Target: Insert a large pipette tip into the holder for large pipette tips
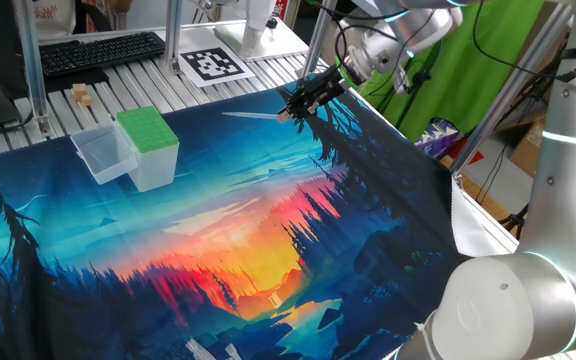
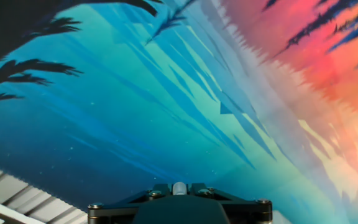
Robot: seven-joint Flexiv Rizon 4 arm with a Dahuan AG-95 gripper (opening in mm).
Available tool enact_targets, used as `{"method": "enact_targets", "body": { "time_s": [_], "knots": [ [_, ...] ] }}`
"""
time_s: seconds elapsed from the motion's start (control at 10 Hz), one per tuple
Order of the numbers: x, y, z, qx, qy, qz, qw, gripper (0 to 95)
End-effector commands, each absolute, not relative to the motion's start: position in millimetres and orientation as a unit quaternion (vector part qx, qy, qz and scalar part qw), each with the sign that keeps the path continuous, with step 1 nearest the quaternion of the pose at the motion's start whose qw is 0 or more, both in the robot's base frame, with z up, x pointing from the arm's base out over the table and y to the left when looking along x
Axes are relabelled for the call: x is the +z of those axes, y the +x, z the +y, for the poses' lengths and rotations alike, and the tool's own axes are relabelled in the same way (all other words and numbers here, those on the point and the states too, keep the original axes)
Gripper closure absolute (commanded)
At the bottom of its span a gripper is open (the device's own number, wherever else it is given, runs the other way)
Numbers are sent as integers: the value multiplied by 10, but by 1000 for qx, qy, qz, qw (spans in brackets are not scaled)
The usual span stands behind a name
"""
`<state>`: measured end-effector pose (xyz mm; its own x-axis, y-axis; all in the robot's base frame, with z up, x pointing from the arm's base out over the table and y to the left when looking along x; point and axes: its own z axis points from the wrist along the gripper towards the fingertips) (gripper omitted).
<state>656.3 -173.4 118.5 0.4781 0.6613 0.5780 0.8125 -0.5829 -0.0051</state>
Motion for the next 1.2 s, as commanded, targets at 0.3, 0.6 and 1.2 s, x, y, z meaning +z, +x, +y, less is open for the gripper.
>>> {"method": "enact_targets", "body": {
  "time_s": [0.3,0.6,1.2],
  "knots": [
    [1214,6553,-1748,-254,-850,-443,130,950],
    [1214,6553,-1748,-219,-851,-467,101,950],
    [1214,6553,-1748,-224,-847,-471,106,950]
  ]
}}
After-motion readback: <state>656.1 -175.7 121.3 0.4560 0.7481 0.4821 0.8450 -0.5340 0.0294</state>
